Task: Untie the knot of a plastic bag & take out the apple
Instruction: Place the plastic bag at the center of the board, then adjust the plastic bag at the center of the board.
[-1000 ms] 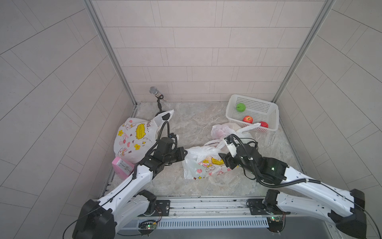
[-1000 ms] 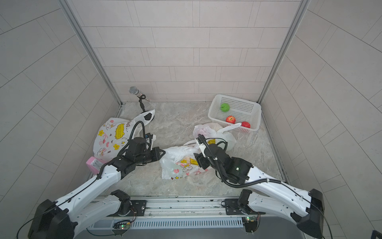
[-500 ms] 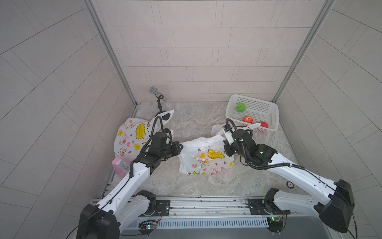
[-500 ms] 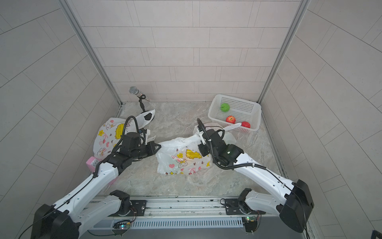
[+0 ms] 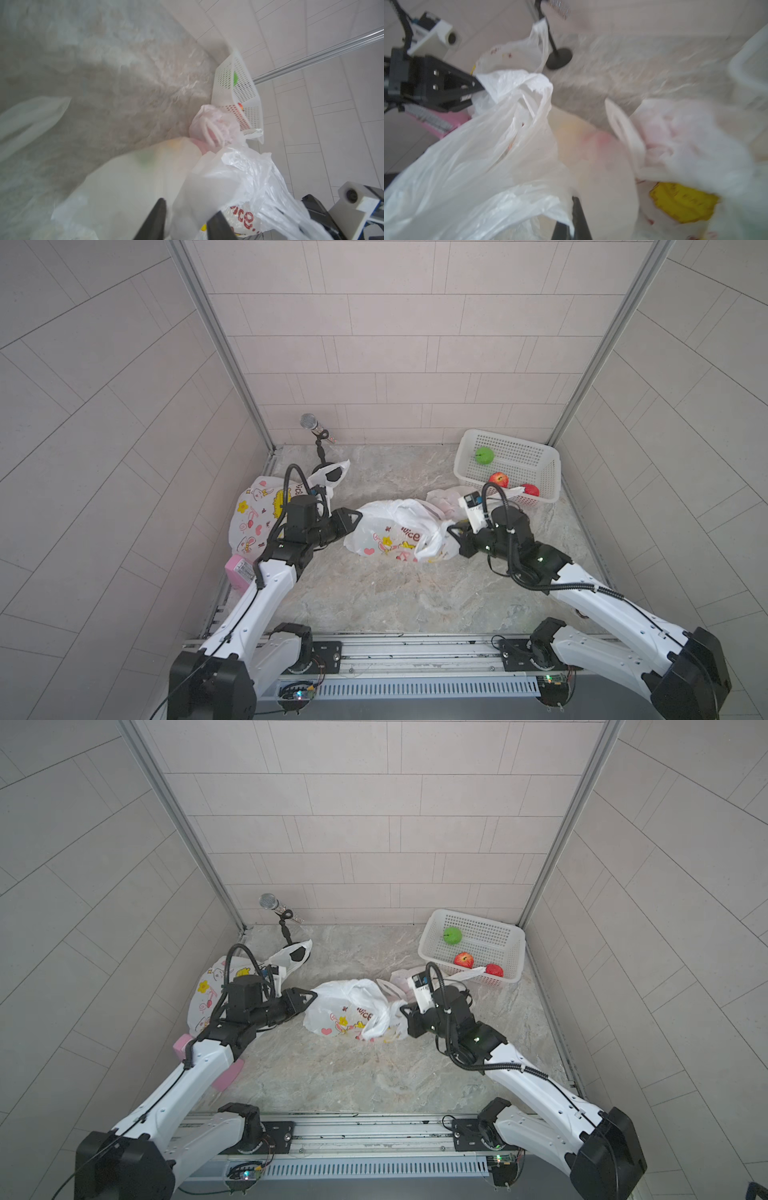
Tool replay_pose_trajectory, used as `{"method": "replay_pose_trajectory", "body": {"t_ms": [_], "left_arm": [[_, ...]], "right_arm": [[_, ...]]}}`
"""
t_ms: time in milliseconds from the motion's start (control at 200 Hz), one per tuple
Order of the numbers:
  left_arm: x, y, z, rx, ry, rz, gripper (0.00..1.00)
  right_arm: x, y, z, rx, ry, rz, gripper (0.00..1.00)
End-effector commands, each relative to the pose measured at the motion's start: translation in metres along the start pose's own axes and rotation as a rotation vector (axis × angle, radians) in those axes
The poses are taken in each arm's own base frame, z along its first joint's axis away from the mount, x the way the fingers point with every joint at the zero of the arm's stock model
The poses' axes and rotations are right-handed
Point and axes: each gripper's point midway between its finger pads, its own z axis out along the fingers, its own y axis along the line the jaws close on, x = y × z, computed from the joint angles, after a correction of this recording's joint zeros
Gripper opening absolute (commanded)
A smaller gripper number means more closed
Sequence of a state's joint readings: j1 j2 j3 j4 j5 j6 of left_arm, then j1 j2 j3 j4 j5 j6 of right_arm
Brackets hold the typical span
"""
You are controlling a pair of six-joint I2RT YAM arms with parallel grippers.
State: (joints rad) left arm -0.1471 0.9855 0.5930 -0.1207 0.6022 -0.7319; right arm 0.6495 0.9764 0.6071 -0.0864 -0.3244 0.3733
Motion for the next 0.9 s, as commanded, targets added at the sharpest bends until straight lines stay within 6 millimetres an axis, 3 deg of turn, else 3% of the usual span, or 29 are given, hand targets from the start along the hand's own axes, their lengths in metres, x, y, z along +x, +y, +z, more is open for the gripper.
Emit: {"method": "replay_pose_trajectory", "body": {"t_ms": [0,30,225,330,390,460,580,705,826,896], "left_arm": [[-0.002,-0.007,-0.011,0.064,-0.078,-0.006,0.94],[-0.002,-0.006,-0.016,0.050,-0.089,-0.004,1.00],[-0.009,0.005,-0.038,-0.099,-0.120,0.046,1.00],[-0.007,0.018,-0.034,-0.170,-0.086,0.029,1.00],[-0.004,0.025,-0.026,-0.186,-0.058,0.009,1.00],[0.003,0.035,-0.018,-0.208,-0.017,-0.019,1.00],[0.015,0.049,-0.006,-0.236,0.054,-0.050,1.00],[0.023,0.054,0.005,-0.231,0.110,-0.054,0.99],[0.034,0.053,0.016,-0.215,0.168,-0.055,0.91],[0.043,0.055,0.020,-0.219,0.194,-0.049,0.88]], "right_arm": [[0.032,0.043,-0.004,-0.149,0.027,-0.026,0.00],[0.044,0.048,-0.005,-0.160,0.051,-0.031,0.00],[0.112,0.055,-0.009,-0.171,0.190,0.024,0.00],[0.133,0.031,-0.014,-0.030,0.292,0.008,0.20],[0.127,0.026,-0.021,0.011,0.296,-0.013,0.37],[0.105,0.031,-0.033,0.009,0.256,-0.038,0.51],[0.061,0.035,-0.050,0.003,0.142,-0.031,0.67],[0.034,0.009,-0.041,0.077,0.076,0.049,0.71],[0.032,-0.027,-0.012,0.128,0.123,0.221,0.72],[0.024,-0.033,0.006,0.118,0.148,0.262,0.72]]}}
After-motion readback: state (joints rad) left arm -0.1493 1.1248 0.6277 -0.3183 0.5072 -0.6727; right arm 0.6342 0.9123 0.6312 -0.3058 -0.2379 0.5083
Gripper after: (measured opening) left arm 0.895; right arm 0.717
